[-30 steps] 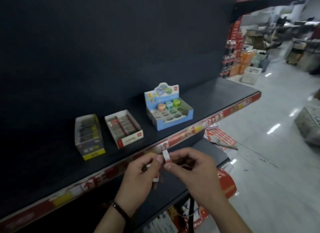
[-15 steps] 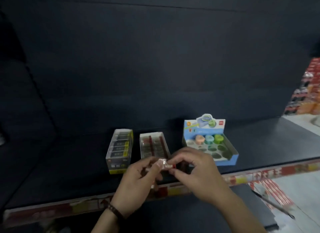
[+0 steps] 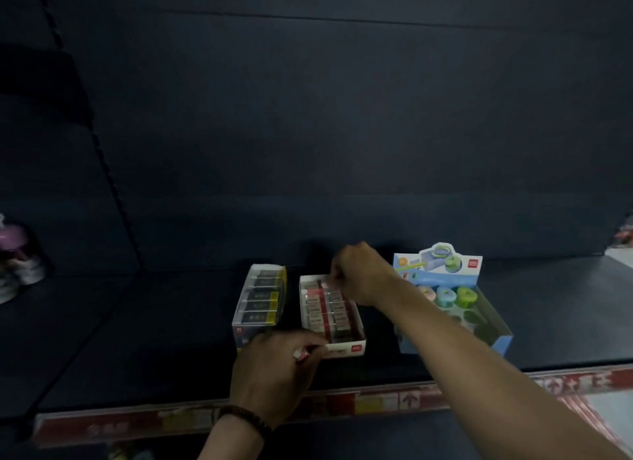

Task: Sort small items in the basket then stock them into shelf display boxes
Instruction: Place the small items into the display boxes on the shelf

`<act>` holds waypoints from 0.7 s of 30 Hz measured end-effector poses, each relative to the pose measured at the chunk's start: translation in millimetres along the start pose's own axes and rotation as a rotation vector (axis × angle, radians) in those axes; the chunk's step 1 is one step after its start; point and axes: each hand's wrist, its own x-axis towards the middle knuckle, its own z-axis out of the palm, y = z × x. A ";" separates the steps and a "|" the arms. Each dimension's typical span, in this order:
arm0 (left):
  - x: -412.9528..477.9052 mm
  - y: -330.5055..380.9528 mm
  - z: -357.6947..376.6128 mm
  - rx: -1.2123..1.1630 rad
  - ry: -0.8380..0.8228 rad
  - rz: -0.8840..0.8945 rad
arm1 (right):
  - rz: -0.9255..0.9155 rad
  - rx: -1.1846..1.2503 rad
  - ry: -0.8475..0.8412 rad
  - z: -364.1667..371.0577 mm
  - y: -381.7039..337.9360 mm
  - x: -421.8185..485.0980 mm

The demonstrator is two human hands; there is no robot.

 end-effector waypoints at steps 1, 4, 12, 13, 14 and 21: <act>0.0 -0.5 0.9 0.003 -0.004 0.007 | 0.013 -0.038 -0.029 2.4 -0.1 2.9; 0.6 -3.2 0.0 0.004 -0.002 0.011 | 0.034 -0.091 -0.057 11.6 0.1 7.6; 2.0 -3.6 -2.8 -0.010 -0.008 0.048 | 0.085 -0.082 -0.039 20.8 2.6 9.6; 1.7 -3.4 -3.0 -0.013 -0.007 0.046 | 0.095 -0.087 -0.035 22.3 2.3 9.3; 1.2 -3.1 -3.2 -0.016 -0.009 0.041 | 0.104 -0.091 -0.027 24.2 2.6 8.6; 1.0 0.5 -7.9 -0.023 -0.037 0.011 | 0.101 -0.119 -0.093 19.4 0.1 4.8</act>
